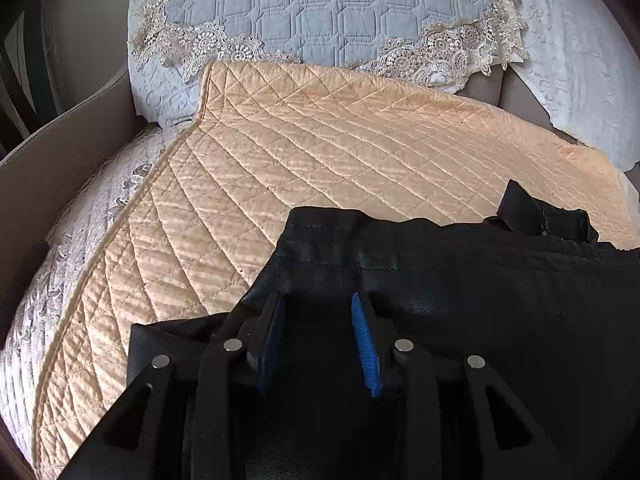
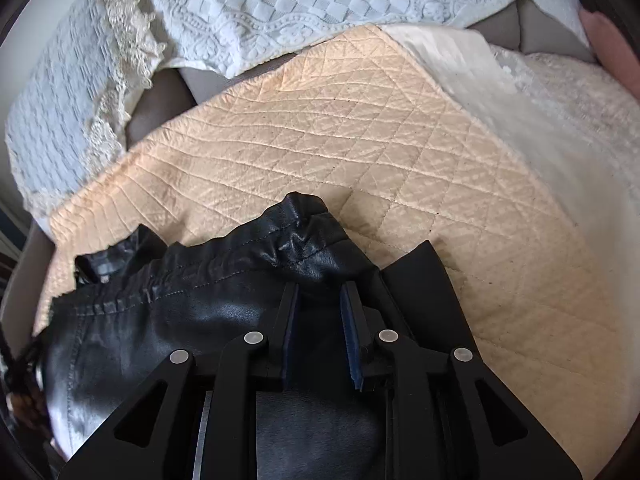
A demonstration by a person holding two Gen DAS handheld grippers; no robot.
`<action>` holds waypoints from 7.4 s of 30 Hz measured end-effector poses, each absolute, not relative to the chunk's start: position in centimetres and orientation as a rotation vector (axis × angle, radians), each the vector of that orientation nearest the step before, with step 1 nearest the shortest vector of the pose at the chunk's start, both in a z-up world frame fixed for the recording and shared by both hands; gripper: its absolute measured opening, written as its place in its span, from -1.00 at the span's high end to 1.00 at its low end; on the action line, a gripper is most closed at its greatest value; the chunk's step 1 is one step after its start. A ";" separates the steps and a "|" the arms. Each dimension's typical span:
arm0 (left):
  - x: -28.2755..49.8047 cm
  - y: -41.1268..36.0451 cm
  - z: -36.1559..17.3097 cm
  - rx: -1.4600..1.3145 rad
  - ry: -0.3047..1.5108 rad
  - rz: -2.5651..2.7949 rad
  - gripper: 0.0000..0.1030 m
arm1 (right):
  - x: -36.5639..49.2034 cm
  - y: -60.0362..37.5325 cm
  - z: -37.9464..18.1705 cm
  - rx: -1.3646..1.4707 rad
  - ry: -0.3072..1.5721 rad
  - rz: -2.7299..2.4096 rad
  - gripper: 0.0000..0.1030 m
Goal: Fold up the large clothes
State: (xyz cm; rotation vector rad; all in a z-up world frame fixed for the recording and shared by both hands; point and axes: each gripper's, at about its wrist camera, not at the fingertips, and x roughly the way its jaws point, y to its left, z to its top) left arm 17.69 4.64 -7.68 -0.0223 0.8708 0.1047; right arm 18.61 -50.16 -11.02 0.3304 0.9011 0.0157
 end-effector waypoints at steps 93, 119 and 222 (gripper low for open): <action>10.3 -2.4 4.5 -0.378 0.792 -0.442 0.85 | 4.4 -34.1 -6.2 0.349 0.849 0.374 0.19; 10.9 0.8 -3.5 -0.299 0.912 -0.416 0.25 | 13.4 -31.5 -9.6 0.611 0.956 0.569 -0.24; 6.4 -6.5 -3.6 -0.050 0.897 -0.398 0.24 | 4.5 -35.5 -7.6 0.313 0.825 0.388 0.45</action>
